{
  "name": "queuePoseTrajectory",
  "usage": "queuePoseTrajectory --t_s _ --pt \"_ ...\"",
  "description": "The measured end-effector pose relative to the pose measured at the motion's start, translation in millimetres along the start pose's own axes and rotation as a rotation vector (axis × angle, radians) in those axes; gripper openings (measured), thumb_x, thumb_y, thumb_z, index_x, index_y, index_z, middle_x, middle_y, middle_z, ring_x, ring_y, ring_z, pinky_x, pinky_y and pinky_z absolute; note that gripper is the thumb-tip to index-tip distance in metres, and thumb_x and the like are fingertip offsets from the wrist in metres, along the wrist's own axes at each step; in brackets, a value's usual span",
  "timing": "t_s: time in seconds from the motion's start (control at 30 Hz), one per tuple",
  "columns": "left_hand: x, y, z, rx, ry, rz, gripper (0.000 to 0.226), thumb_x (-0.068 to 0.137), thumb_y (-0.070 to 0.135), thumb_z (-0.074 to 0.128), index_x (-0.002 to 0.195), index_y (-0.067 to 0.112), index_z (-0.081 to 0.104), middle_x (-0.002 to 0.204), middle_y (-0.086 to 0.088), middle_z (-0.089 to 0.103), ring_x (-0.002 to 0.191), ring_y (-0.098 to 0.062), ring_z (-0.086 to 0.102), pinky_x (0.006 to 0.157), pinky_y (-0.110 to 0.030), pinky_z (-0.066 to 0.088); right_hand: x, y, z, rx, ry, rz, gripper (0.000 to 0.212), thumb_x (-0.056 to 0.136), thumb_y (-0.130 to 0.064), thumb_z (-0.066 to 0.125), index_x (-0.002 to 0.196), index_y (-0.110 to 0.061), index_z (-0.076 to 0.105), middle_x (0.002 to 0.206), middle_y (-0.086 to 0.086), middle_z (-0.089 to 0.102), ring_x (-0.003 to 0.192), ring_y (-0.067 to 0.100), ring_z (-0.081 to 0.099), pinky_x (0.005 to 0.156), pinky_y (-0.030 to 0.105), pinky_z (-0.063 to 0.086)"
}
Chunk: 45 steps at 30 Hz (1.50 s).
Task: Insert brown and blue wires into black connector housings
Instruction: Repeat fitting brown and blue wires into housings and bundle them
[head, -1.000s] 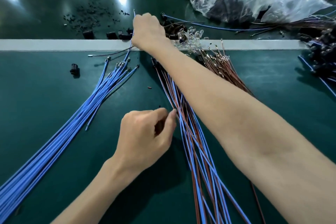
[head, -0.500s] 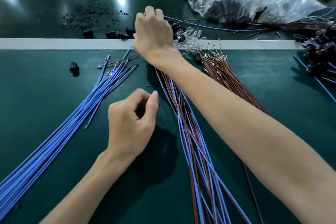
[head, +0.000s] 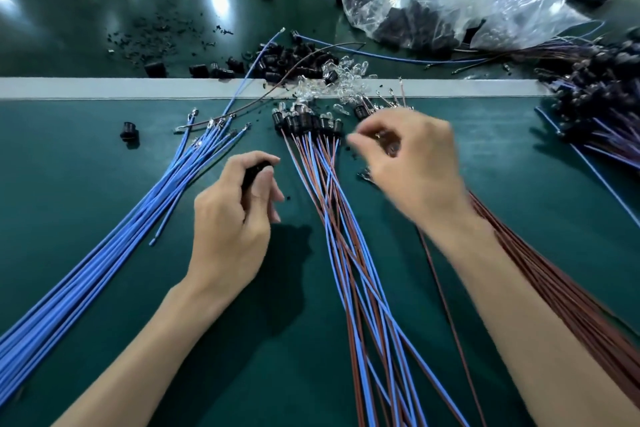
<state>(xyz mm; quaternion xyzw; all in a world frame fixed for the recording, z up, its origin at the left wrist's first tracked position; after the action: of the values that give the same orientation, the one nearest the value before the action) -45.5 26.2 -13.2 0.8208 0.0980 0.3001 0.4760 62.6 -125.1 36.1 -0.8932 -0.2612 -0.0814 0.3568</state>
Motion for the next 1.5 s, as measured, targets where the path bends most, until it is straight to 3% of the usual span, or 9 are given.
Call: queuePoseTrajectory --t_s 0.17,0.3,0.57,0.93,1.0,1.1,1.23,1.4,1.5 --pt "-2.0 -1.2 1.4 -0.023 -0.032 -0.031 0.023 0.097 0.028 0.038 0.083 0.018 0.054 0.059 0.003 0.054 0.049 -0.016 0.049 0.051 -0.036 0.043 -17.0 50.1 -7.6 -0.355 -0.217 0.34 0.023 0.075 -0.048 0.073 0.082 -0.029 0.063 0.08 -0.01 0.058 0.078 0.017 0.051 0.071 0.028 0.041" --pt "-1.9 -1.9 -0.4 -0.073 -0.044 -0.043 0.03 0.094 0.037 0.035 0.08 0.018 0.053 0.064 0.002 0.056 0.05 -0.015 0.048 0.051 -0.036 0.042 -20.5 52.0 -2.2 -0.36 -0.18 0.322 0.017 0.081 -0.042 0.069 0.073 -0.029 0.061 0.065 -0.019 0.043 0.07 0.017 0.043 0.068 0.028 0.033" --pt "-1.7 4.8 -0.4 -0.201 -0.109 -0.068 0.029 0.093 0.035 0.036 0.078 0.017 0.052 0.062 -0.002 0.055 0.046 -0.011 0.045 0.047 -0.025 0.039 -6.5 57.1 -11.1 -0.163 -0.189 0.417 0.027 0.076 -0.047 0.072 0.065 -0.026 0.058 0.072 -0.011 0.06 0.08 0.019 0.058 0.076 0.032 0.048" --pt "-1.6 5.7 -0.5 -0.313 -0.192 -0.116 0.028 0.092 0.041 0.039 0.083 0.017 0.048 0.065 0.001 0.058 0.051 -0.017 0.05 0.052 -0.029 0.042 16.7 26.7 -37.4 -0.157 -0.091 0.28 0.027 0.084 -0.041 0.068 0.074 -0.023 0.051 0.074 -0.008 0.057 0.069 0.007 0.054 0.064 0.019 0.041" --pt "-1.9 7.5 0.3 -0.395 -0.212 -0.143 0.023 0.094 0.034 0.043 0.084 0.015 0.048 0.075 0.003 0.063 0.06 -0.018 0.057 0.058 -0.025 0.044 23.8 -0.1 -48.8 -0.03 0.015 0.127 0.019 0.086 -0.031 0.067 0.084 -0.022 0.05 0.074 -0.013 0.054 0.062 -0.009 0.052 0.056 0.006 0.041" --pt "-0.9 10.6 1.7 -0.663 -0.31 -0.217 0.019 0.095 0.025 0.043 0.082 0.014 0.051 0.113 -0.004 0.066 0.098 -0.022 0.063 0.076 -0.03 0.049 40.1 -41.0 -57.8 0.298 0.067 -0.013 0.015 0.088 -0.021 0.065 0.086 -0.021 0.05 0.081 -0.005 0.059 0.069 -0.004 0.057 0.064 0.011 0.049" --pt "-2.7 23.7 2.6 -0.956 -0.631 -0.227 0.02 0.089 0.041 0.059 0.082 0.022 0.06 0.152 -0.01 0.035 0.14 -0.026 0.033 0.106 -0.046 0.039 64.9 -65.2 -28.6 0.574 -0.092 0.048 0.012 0.091 -0.012 0.061 0.085 -0.013 0.051 0.077 0.0 0.053 0.062 0.004 0.05 0.052 0.011 0.041" --pt "-11.3 32.0 8.6 -1.012 -0.785 -0.265 0.02 0.092 0.038 0.054 0.086 0.019 0.059 0.15 -0.008 0.038 0.137 -0.027 0.037 0.105 -0.042 0.039 73.6 -54.7 15.6 0.874 -0.052 0.36 0.014 0.089 -0.013 0.065 0.089 -0.01 0.052 0.075 0.002 0.054 0.056 0.005 0.049 0.049 0.015 0.042" --pt "-14.7 26.7 13.8 -0.864 -0.631 -0.251 0.015 0.09 0.036 0.058 0.08 0.024 0.06 0.134 -0.002 0.053 0.118 -0.016 0.054 0.093 -0.034 0.045 74.2 -52.4 28.8 1.014 -0.046 0.463 0.013 0.087 -0.011 0.067 0.086 -0.009 0.054 0.07 0.0 0.055 0.051 0.002 0.05 0.049 0.014 0.045"
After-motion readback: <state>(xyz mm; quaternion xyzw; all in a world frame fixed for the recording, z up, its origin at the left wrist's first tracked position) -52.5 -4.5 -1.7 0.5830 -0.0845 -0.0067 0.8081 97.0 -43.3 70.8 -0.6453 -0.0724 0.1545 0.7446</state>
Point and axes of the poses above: each hand's wrist, its own x-axis towards the middle knuckle, its own z-axis out of the palm, y = z × x, the point moved 2 cm from there along x, towards the middle knuckle
